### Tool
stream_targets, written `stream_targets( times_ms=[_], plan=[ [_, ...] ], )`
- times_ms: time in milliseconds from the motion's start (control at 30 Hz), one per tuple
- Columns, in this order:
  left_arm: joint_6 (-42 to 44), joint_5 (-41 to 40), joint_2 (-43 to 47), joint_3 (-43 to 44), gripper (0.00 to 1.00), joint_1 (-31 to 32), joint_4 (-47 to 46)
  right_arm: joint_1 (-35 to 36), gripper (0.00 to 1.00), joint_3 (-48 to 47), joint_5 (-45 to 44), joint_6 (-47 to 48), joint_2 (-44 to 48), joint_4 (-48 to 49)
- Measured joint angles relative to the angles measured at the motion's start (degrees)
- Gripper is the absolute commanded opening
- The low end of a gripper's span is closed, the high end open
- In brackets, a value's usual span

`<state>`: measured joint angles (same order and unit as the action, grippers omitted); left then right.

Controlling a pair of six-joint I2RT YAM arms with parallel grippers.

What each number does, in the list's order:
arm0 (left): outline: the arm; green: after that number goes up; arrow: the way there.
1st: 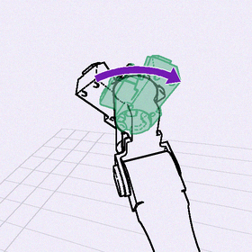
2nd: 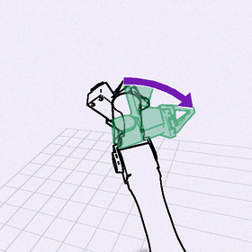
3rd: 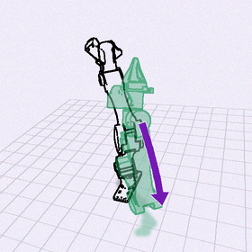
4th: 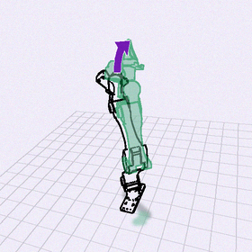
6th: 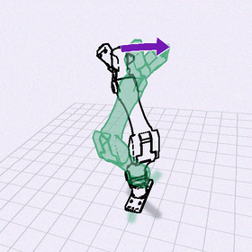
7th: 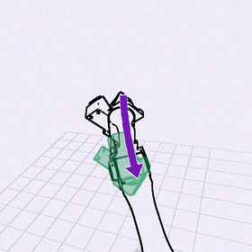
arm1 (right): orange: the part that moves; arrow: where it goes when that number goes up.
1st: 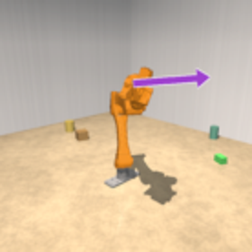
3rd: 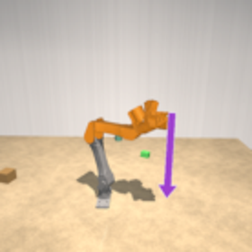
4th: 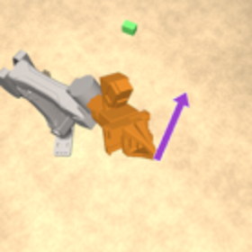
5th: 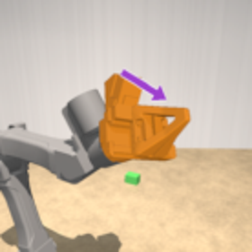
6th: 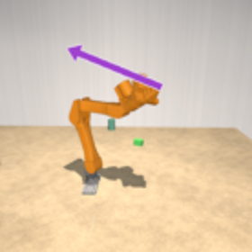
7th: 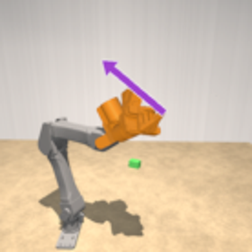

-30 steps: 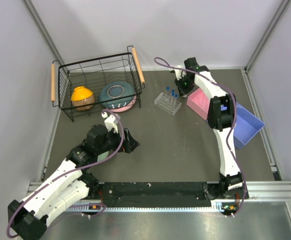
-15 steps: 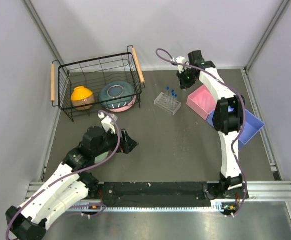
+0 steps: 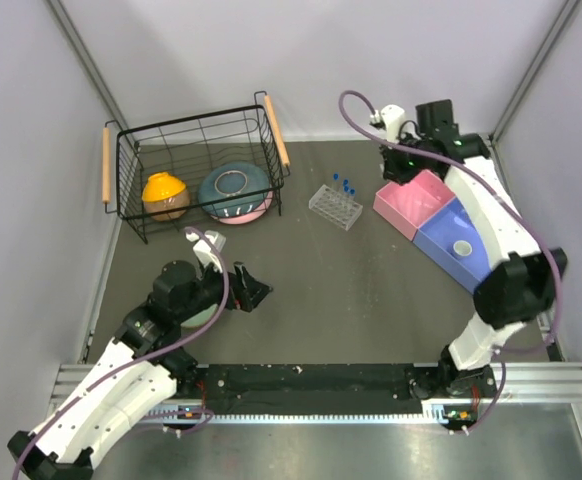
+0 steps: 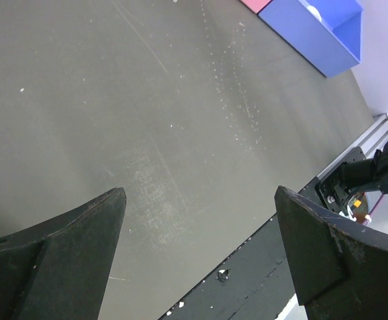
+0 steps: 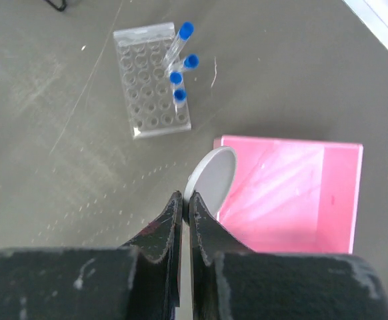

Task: Organize the chemistry lab equipment

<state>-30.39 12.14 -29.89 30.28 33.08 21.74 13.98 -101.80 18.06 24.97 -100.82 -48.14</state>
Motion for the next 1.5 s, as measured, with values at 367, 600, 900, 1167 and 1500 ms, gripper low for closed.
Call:
stream_targets(
  times_ms=[367,600,900,1167,1500],
  plan=[
    [-0.1,1.0,4.4,-0.1,0.99,0.0,1.2,-19.6,0.0,27.8,-0.2,2.4,27.7,-1.5],
    [-0.1,2.2,4.4,-0.1,0.99,0.0,1.4,-30.2,0.0,38.8,-1.8,5.7,26.6,-2.0],
    [-0.1,3.3,6.3,-0.1,0.99,0.0,2.0,-37.1,0.01,43.8,-3.6,8.0,20.7,1.7],
    [-0.2,3.5,6.5,-0.1,0.99,0.0,3.1,-37.5,0.03,45.7,-4.2,9.0,15.5,4.2],
    [-0.6,3.3,7.0,0.0,0.99,0.0,5.9,-37.5,0.24,46.7,-4.1,9.1,13.4,6.7]
  ],
)
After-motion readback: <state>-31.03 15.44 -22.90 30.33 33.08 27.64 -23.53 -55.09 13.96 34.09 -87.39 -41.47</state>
